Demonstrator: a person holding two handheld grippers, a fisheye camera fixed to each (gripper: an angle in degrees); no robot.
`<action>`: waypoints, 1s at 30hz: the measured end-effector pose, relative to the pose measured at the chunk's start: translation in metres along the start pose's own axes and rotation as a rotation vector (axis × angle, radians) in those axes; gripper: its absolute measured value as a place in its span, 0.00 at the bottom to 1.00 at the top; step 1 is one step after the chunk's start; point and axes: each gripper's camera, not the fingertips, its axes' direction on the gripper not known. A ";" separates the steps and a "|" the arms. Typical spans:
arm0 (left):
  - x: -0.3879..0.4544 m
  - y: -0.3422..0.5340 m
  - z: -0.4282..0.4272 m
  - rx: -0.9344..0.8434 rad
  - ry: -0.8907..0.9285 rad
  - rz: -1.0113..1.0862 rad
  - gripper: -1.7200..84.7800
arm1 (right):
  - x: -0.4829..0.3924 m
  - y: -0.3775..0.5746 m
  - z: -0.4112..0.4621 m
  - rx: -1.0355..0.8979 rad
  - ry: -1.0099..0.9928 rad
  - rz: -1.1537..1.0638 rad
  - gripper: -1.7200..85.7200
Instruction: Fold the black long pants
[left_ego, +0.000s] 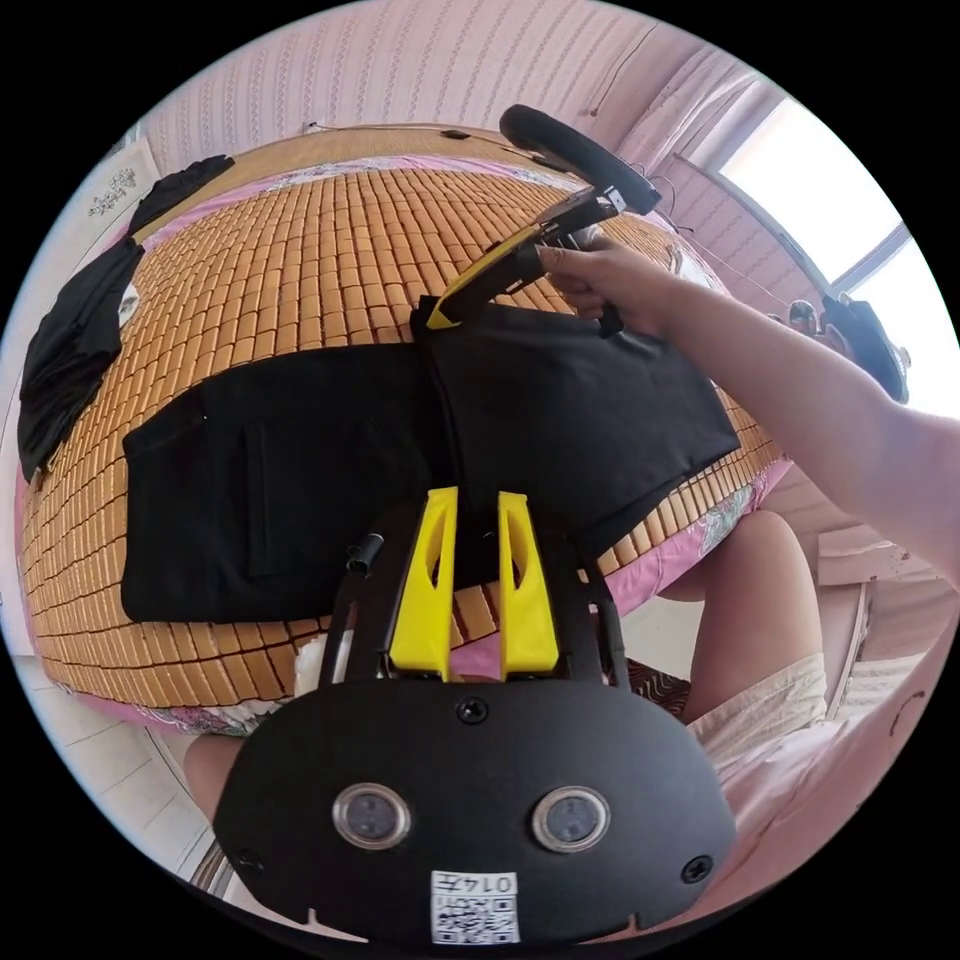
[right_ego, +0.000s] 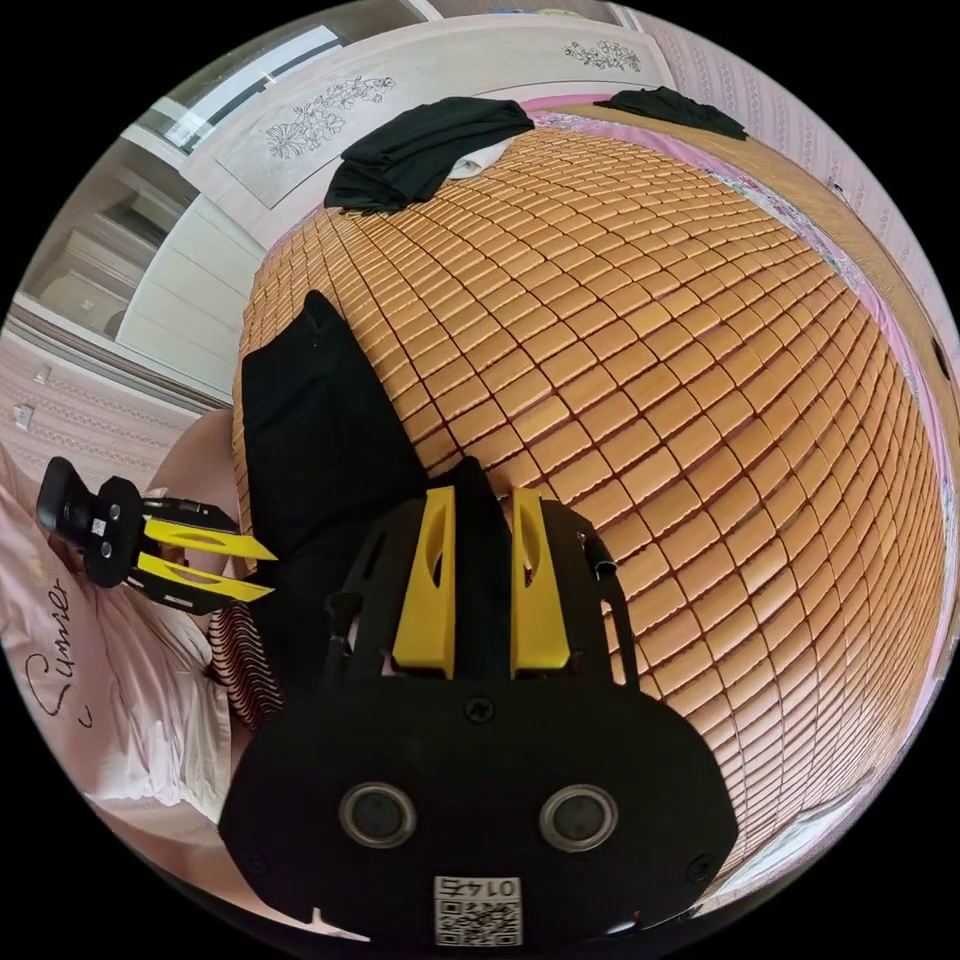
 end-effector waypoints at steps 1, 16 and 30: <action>0.000 0.002 0.003 -0.023 0.019 0.005 0.12 | 0.000 -0.001 -0.001 0.001 -0.006 -0.005 0.06; -0.004 0.061 -0.074 0.229 0.114 0.078 0.01 | -0.041 0.011 -0.126 0.318 -0.073 -0.160 0.04; -0.130 0.126 -0.128 0.125 -0.164 -0.321 0.09 | -0.088 -0.209 -0.004 0.029 -0.145 -0.093 0.15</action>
